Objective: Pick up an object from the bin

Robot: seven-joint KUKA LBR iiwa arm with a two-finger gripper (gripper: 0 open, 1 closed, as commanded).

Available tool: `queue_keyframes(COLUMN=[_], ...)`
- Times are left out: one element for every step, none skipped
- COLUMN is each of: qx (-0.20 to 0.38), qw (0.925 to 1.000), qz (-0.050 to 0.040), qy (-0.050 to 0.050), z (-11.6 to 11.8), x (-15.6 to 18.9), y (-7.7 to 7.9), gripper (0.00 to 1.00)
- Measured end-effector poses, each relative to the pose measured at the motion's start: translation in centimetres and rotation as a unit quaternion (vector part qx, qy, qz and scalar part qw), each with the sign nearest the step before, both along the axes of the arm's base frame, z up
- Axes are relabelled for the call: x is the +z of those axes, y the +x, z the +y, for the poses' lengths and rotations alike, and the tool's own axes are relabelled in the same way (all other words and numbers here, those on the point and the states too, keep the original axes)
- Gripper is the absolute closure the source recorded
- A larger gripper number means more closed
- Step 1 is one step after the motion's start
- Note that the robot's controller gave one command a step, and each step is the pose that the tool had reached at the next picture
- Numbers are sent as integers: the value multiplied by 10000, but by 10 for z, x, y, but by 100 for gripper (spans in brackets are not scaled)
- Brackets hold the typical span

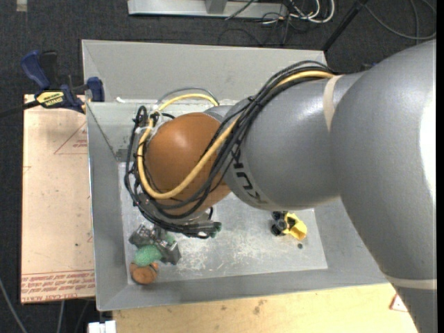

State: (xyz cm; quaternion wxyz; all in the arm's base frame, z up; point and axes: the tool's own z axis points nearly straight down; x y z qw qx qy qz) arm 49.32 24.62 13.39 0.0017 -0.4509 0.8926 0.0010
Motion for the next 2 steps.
queue_keyframes(qx=[-4, -32], qw=[10000, 10000], qz=[1, -3], qy=[0, -1], z=[0, -2], x=[0, 130], y=[0, 18], gripper=[100, 100])
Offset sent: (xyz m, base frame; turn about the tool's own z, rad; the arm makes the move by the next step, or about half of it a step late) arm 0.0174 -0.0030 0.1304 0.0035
